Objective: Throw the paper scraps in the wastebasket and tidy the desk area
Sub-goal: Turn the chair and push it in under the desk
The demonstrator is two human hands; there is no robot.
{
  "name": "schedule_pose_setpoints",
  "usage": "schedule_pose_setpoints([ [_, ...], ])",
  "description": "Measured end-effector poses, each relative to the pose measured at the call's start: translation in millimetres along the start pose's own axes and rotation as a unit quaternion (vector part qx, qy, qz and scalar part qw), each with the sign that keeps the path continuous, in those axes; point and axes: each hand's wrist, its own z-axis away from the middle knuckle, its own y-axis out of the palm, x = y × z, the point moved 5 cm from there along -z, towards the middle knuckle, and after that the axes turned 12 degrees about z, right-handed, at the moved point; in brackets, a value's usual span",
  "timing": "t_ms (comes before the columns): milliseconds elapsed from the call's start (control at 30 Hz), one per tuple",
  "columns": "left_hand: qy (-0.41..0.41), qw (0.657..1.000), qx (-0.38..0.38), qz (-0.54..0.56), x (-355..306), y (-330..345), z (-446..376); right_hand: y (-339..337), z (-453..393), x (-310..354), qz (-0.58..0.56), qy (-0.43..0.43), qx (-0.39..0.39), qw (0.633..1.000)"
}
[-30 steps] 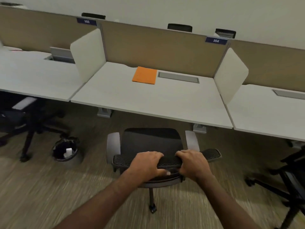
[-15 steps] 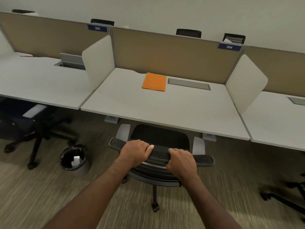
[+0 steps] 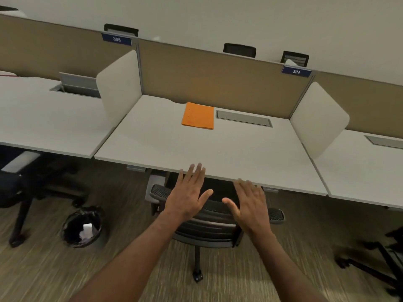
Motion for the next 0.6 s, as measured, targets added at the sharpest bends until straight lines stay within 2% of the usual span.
schedule_pose_setpoints([
  [67, -0.005, 1.000, -0.025, -0.009, 3.8, -3.8, -6.1, 2.4, -17.3, -6.1, 0.007, 0.029, 0.004, 1.000],
  [167, -0.003, 0.999, -0.049, -0.001, 10.2, -10.3, -19.1, 3.2, -36.1, -4.1, 0.016, 0.017, -0.018, 1.000],
  [600, -0.036, 0.998, -0.028, -0.034, 24.0, -1.2, -69.2, 30.1, -94.3, -18.1, -0.037, -0.012, 0.019, 0.999],
])
